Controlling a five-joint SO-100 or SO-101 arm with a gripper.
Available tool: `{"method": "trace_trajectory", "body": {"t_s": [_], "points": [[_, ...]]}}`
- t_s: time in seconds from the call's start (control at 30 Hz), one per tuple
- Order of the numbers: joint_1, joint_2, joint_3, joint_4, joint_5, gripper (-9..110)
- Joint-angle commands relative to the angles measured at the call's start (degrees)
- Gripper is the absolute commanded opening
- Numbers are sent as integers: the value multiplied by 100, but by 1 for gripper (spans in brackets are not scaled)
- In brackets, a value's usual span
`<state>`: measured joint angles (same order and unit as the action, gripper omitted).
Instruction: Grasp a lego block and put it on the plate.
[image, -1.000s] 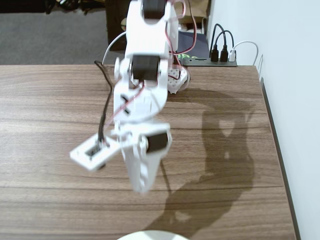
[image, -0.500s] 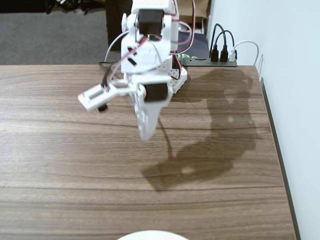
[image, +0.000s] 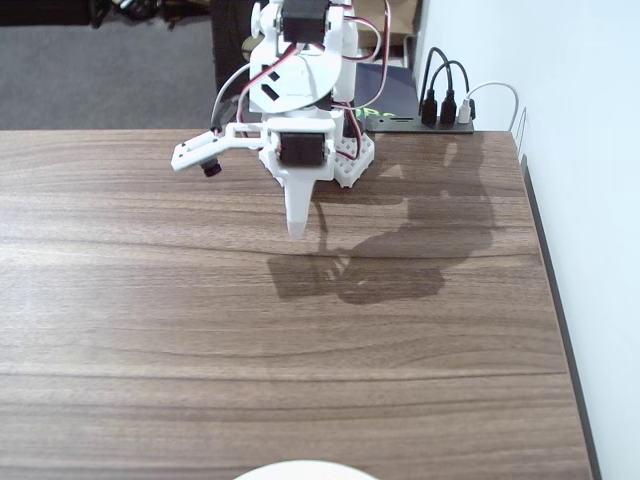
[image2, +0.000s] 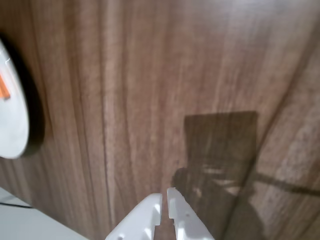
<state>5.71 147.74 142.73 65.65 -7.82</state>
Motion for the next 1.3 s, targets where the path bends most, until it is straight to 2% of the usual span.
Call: {"method": "trace_trajectory", "body": {"t_s": [0.0, 0.8, 1.27], "points": [[88, 475, 176, 35, 255, 1], [-475, 2224, 2127, -360, 281, 1], [-404, 3691, 2399, 492, 316, 1]]}}
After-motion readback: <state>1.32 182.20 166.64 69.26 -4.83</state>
